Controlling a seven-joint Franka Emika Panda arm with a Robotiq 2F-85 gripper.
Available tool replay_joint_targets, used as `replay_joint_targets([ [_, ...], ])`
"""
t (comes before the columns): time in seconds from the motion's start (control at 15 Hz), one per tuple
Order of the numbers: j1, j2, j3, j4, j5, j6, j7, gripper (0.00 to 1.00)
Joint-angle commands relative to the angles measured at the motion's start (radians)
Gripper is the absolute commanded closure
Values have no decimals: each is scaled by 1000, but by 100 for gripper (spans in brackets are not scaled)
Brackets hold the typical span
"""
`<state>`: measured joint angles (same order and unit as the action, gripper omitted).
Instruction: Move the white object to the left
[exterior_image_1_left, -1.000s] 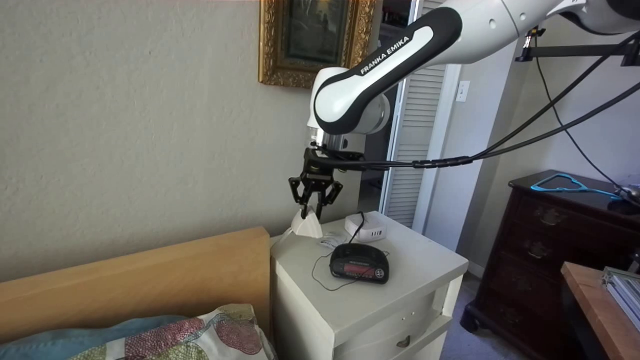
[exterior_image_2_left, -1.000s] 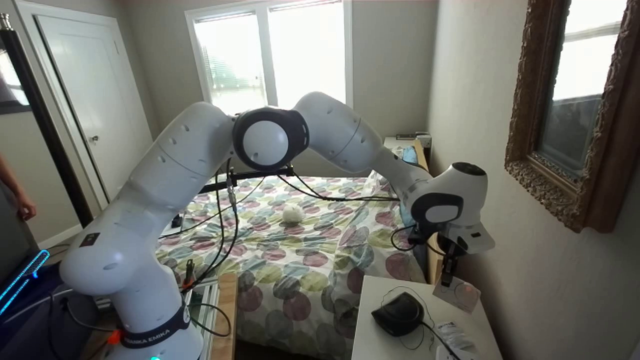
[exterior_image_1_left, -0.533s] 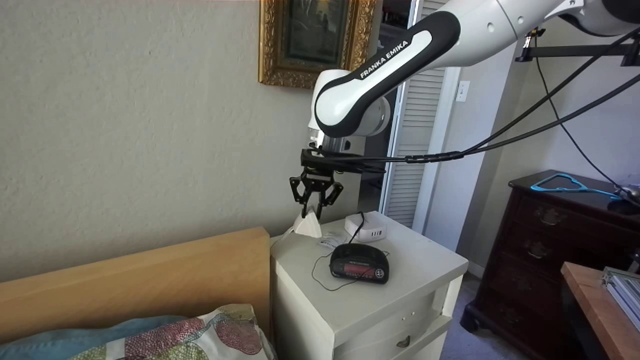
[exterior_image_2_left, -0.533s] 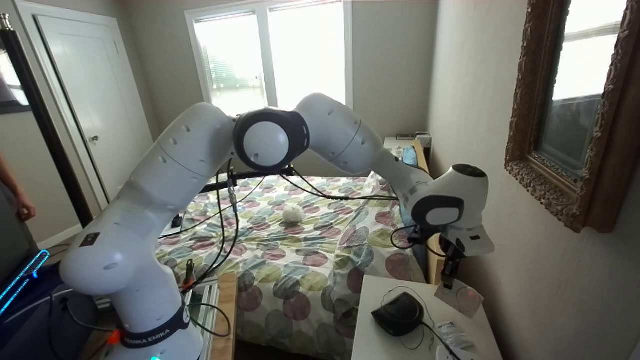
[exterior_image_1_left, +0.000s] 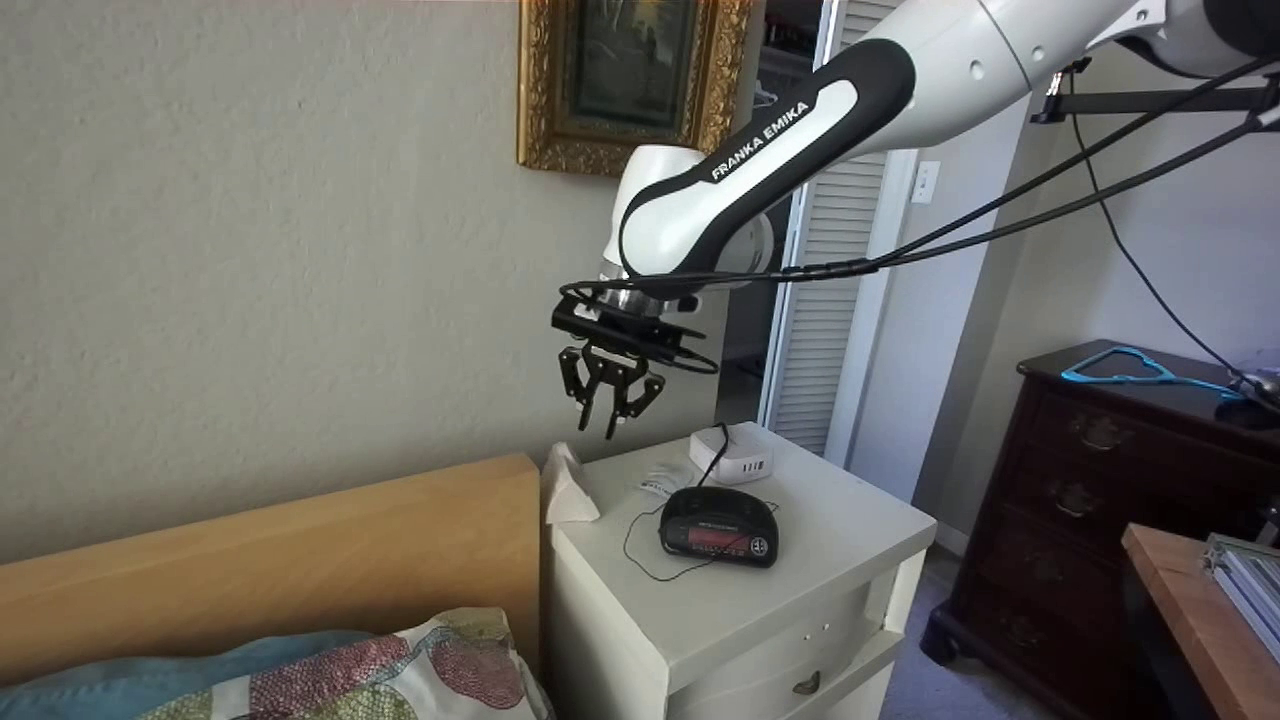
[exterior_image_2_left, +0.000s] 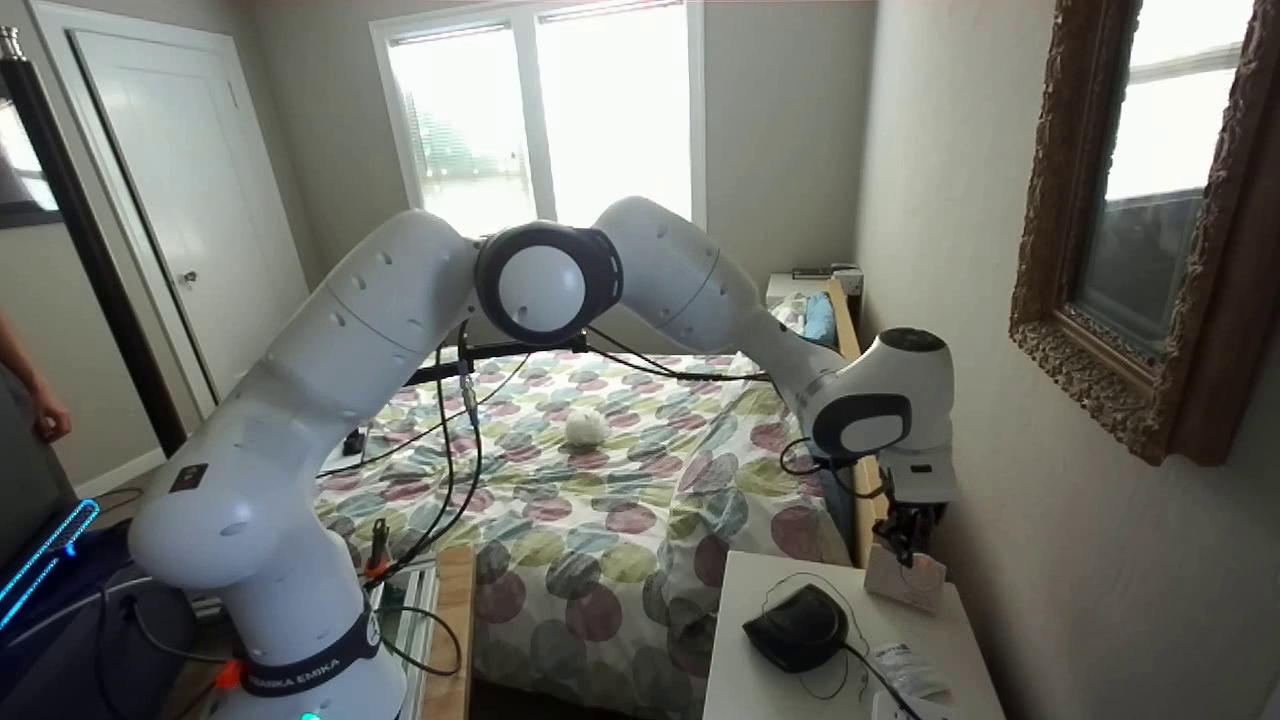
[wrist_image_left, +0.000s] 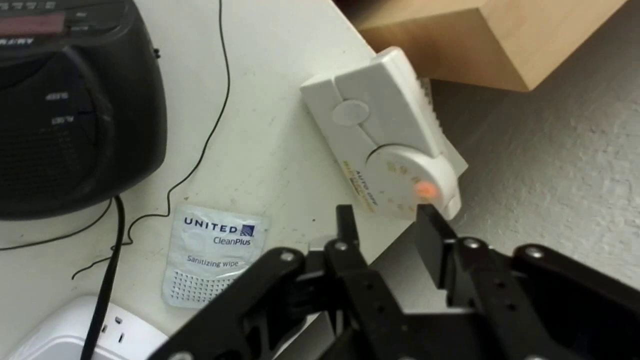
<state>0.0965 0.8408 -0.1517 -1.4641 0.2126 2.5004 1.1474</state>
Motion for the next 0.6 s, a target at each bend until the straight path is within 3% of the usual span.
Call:
replay_joint_targets([
  [0.0, 17, -1, -1, -17, -4, 62, 83, 88],
  [0.4, 14, -2, 1, -30, -7, 132, 111, 88],
  [0.47, 1, -7, 19, -33, -7, 131, 71, 38],
  [0.53, -17, -16, 48, -41, -2, 128, 18, 37],
])
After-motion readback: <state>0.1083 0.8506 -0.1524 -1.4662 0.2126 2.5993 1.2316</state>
